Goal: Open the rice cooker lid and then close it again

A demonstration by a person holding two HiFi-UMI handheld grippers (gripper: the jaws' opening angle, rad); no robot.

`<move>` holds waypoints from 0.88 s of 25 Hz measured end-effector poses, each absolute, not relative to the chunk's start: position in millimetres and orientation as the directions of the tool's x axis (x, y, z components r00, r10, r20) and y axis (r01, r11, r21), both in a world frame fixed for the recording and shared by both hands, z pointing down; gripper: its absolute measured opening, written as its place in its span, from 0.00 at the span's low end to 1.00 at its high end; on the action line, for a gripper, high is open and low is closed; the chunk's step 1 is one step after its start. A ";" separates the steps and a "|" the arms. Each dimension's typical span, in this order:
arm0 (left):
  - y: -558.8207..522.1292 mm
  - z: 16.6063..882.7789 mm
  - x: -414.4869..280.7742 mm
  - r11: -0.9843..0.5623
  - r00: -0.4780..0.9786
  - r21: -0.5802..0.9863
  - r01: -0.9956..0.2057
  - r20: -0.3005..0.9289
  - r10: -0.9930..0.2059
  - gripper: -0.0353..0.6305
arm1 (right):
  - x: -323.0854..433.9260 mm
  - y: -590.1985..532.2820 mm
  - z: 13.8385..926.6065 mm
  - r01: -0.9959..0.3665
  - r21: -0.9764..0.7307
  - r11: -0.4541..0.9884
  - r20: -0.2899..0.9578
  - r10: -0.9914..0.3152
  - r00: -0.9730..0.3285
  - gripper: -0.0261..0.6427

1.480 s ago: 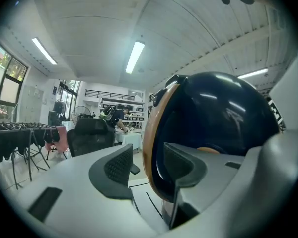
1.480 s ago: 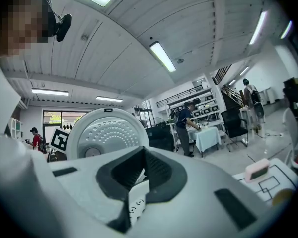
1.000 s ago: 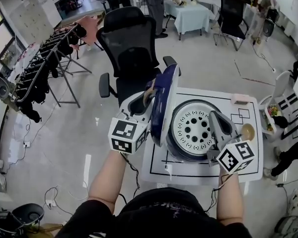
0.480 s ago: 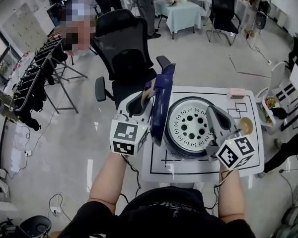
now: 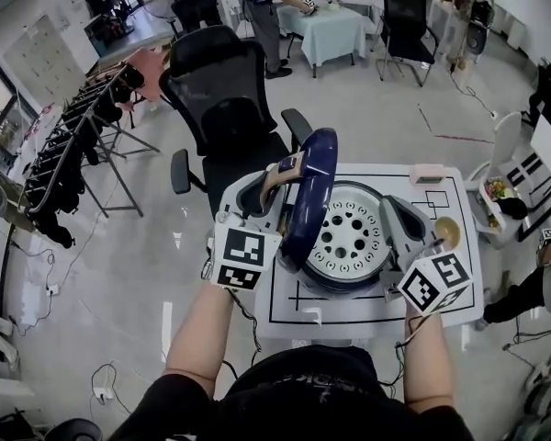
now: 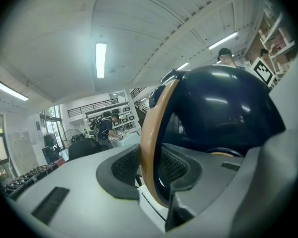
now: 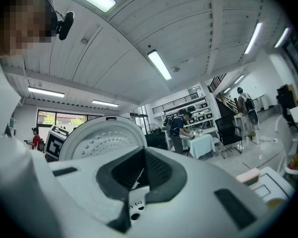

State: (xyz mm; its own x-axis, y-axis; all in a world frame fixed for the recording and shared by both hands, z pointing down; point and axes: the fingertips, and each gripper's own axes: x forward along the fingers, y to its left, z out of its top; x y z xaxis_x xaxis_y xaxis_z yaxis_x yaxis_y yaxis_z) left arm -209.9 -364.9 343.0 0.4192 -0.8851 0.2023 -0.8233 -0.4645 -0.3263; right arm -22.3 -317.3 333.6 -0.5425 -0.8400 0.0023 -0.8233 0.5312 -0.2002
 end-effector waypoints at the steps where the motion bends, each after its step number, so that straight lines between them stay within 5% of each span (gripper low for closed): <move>1: -364.1 342.9 -205.2 -0.466 0.419 -0.342 -0.816 0.206 -0.884 0.22 | -20.1 -317.0 332.4 -0.822 -0.198 0.534 0.002 -0.839 -0.545 0.04; 22: -345.9 371.9 -92.1 -0.530 0.408 -0.673 -0.516 0.351 -0.843 0.26 | 30.1 -308.6 319.3 -0.811 -0.134 0.569 0.029 -0.816 -0.577 0.04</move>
State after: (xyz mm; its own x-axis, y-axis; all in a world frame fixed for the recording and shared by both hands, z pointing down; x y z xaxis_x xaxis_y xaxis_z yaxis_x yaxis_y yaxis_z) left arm -92.1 -345.9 371.9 0.4084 -0.8425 0.3512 -0.5155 -0.5304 -0.6729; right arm 30.1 -308.6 319.3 -0.5774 -0.8159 0.0294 -0.8112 0.5692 -0.1343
